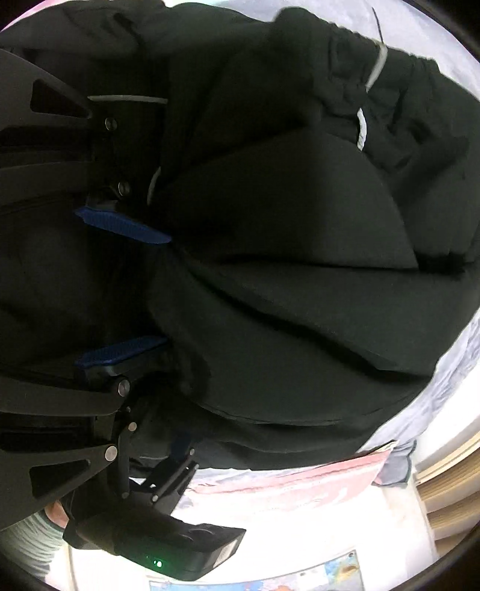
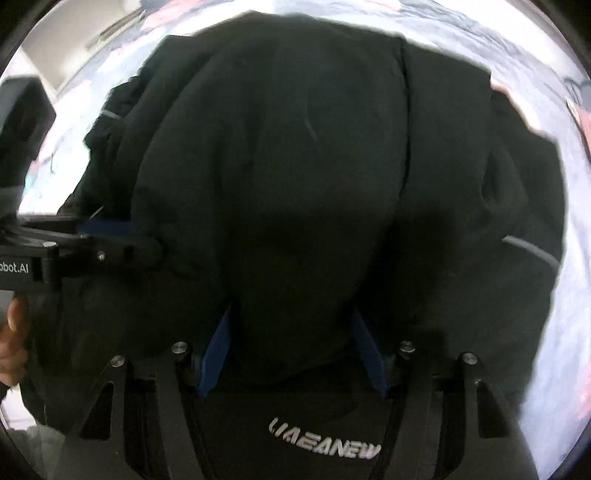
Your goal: Fold large clothes
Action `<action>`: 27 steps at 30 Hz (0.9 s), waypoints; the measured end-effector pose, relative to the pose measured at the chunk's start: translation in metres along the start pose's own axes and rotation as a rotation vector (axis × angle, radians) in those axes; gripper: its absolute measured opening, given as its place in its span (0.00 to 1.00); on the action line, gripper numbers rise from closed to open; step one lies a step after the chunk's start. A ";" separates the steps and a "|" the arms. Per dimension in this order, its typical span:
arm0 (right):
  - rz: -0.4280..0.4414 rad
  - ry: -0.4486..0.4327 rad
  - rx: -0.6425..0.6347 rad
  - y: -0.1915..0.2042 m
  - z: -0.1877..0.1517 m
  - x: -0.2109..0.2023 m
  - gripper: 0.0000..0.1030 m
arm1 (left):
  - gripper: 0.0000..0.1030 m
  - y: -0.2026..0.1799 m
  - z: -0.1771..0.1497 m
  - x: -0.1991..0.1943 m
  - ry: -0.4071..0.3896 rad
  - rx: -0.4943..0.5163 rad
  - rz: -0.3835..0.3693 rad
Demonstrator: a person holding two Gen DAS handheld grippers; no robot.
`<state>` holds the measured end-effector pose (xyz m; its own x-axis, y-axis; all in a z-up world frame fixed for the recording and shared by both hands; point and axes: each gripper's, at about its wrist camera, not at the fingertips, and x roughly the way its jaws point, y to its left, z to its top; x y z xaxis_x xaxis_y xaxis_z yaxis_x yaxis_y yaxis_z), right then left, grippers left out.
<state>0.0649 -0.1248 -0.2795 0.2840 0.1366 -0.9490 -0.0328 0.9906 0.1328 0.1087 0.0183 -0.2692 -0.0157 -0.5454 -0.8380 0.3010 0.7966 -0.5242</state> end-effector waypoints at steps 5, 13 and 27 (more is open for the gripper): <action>0.045 0.000 0.056 -0.008 -0.011 -0.025 0.64 | 0.51 -0.014 -0.014 -0.024 -0.026 0.031 0.023; 0.073 -0.034 0.160 -0.024 -0.064 -0.074 0.65 | 0.51 0.023 -0.076 -0.090 -0.097 -0.034 0.071; 0.033 -0.017 0.354 -0.074 -0.133 -0.097 0.65 | 0.51 0.100 -0.156 -0.165 -0.157 -0.234 0.195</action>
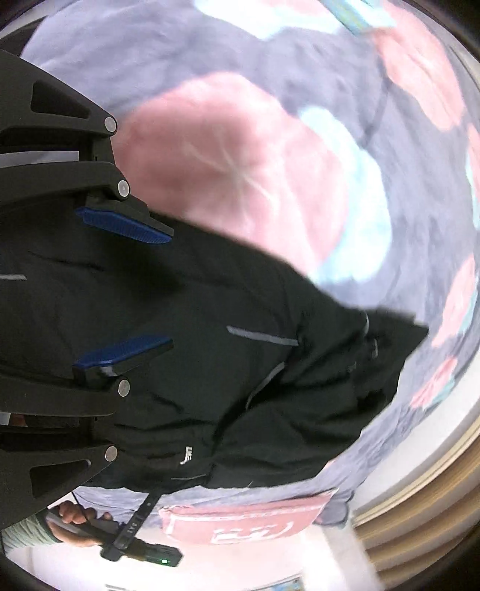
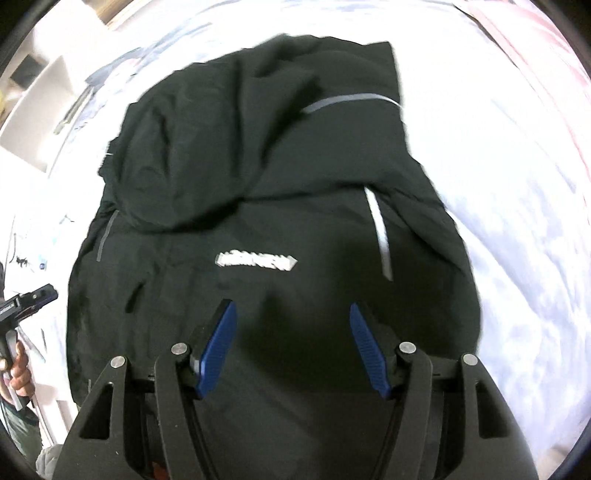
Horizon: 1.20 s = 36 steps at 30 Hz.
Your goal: Fold large clothes
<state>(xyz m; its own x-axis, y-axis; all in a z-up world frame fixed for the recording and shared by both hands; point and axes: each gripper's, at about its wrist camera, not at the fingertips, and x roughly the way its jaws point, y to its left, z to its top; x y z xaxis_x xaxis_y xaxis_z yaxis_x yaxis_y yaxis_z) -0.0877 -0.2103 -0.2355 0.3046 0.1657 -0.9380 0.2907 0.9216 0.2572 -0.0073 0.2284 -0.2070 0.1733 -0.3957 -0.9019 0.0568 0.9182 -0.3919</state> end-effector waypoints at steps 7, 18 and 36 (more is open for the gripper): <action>-0.008 0.049 0.099 -0.037 -0.025 -0.002 0.65 | 0.51 0.031 -0.030 0.001 0.041 -0.071 0.041; -0.095 0.129 0.063 -0.061 -0.067 -0.014 0.65 | 0.52 0.077 -0.074 0.004 0.123 -0.180 0.007; -0.084 0.101 0.093 -0.086 -0.085 -0.055 0.65 | 0.58 0.043 -0.085 0.014 0.195 -0.107 -0.365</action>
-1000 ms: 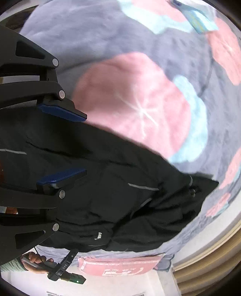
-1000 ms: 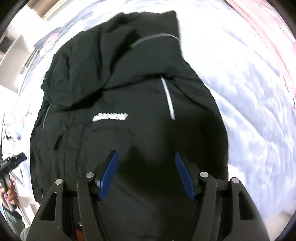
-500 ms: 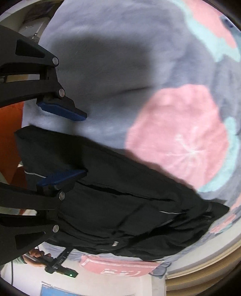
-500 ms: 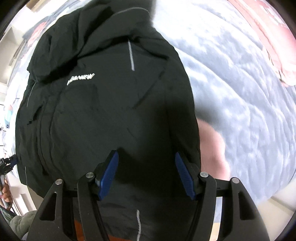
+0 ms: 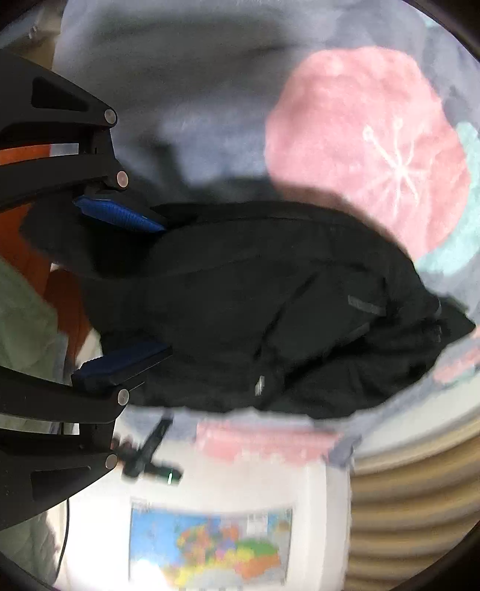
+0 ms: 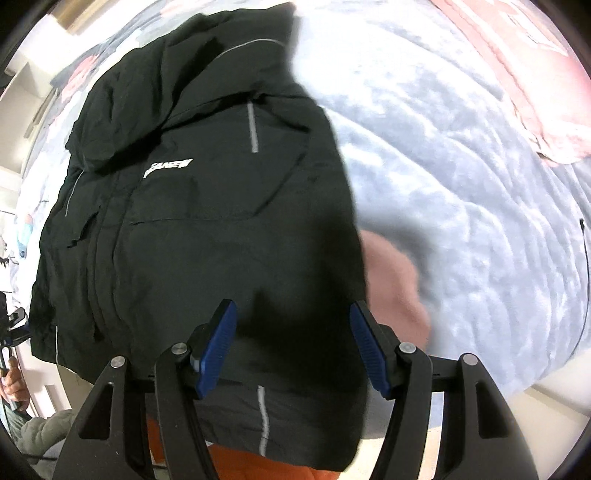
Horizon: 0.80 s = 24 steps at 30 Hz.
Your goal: Fold large clothes
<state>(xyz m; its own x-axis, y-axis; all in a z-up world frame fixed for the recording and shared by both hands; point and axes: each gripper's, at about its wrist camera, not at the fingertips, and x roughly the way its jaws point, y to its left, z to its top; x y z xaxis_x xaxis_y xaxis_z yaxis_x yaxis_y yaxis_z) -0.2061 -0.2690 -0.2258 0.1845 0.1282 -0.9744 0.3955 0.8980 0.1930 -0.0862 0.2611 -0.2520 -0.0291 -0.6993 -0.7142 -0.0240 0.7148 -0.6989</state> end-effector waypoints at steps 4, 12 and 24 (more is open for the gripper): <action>0.014 0.039 0.039 -0.022 -0.011 0.004 0.65 | 0.58 0.011 0.002 0.021 0.034 -0.024 0.093; 0.060 0.110 0.073 -0.026 -0.032 0.022 0.59 | 0.58 -0.015 0.002 0.042 0.078 0.044 0.116; 0.151 0.118 0.052 -0.012 -0.048 0.021 0.41 | 0.58 -0.053 0.018 0.062 0.133 0.091 0.023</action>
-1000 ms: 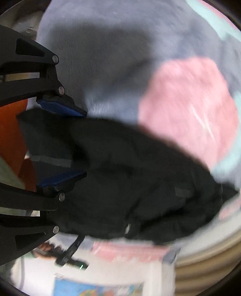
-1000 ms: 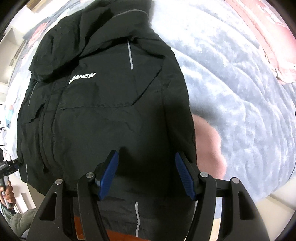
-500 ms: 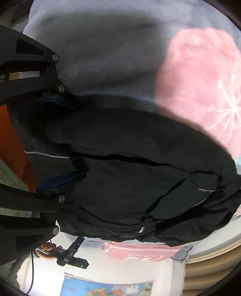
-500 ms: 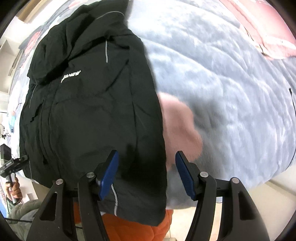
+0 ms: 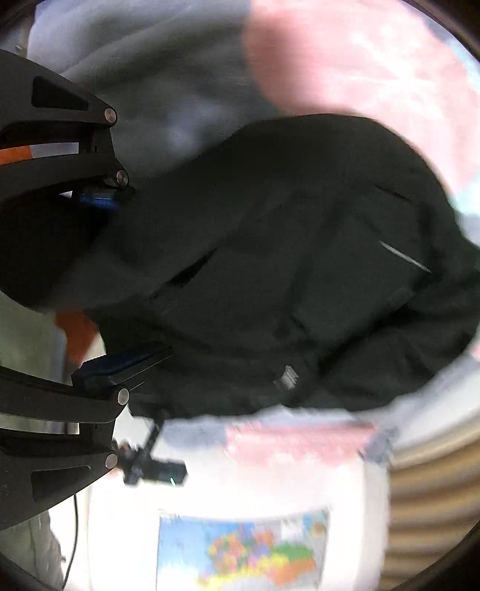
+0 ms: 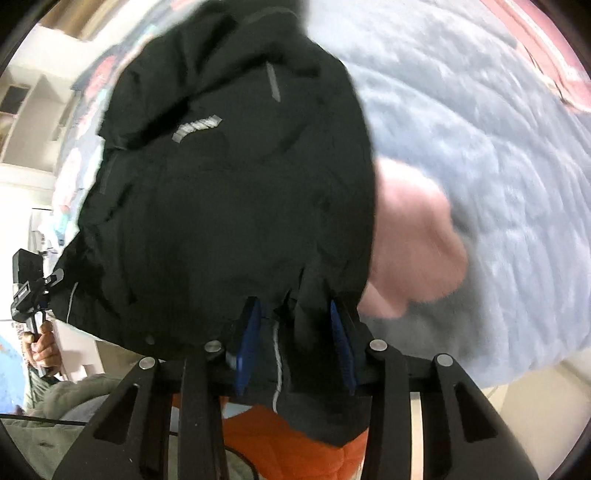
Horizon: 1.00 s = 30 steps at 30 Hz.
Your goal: Fold large clothes
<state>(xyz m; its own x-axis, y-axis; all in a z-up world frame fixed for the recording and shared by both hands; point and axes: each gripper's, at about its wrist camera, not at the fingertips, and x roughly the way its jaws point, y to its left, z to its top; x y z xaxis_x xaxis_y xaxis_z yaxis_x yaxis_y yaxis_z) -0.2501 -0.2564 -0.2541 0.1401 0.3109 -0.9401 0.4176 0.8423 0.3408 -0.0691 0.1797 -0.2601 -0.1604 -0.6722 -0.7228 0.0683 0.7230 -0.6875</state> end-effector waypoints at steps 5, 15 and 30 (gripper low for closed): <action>0.022 0.075 0.075 -0.025 -0.028 0.023 0.44 | 0.58 0.009 -0.018 0.023 0.087 0.019 0.172; 0.141 -0.078 0.009 0.010 -0.001 -0.020 0.14 | 0.14 -0.031 0.012 -0.034 -0.130 0.071 0.047; 0.257 -0.265 0.027 0.022 0.094 -0.092 0.13 | 0.15 -0.055 0.078 -0.109 -0.357 0.023 -0.102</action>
<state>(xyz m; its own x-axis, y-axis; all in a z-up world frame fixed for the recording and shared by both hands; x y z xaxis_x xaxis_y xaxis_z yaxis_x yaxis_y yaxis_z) -0.1696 -0.3072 -0.1613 0.4697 0.3829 -0.7955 0.3620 0.7383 0.5691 0.0216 0.2012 -0.1488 0.1858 -0.7569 -0.6266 0.0920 0.6483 -0.7558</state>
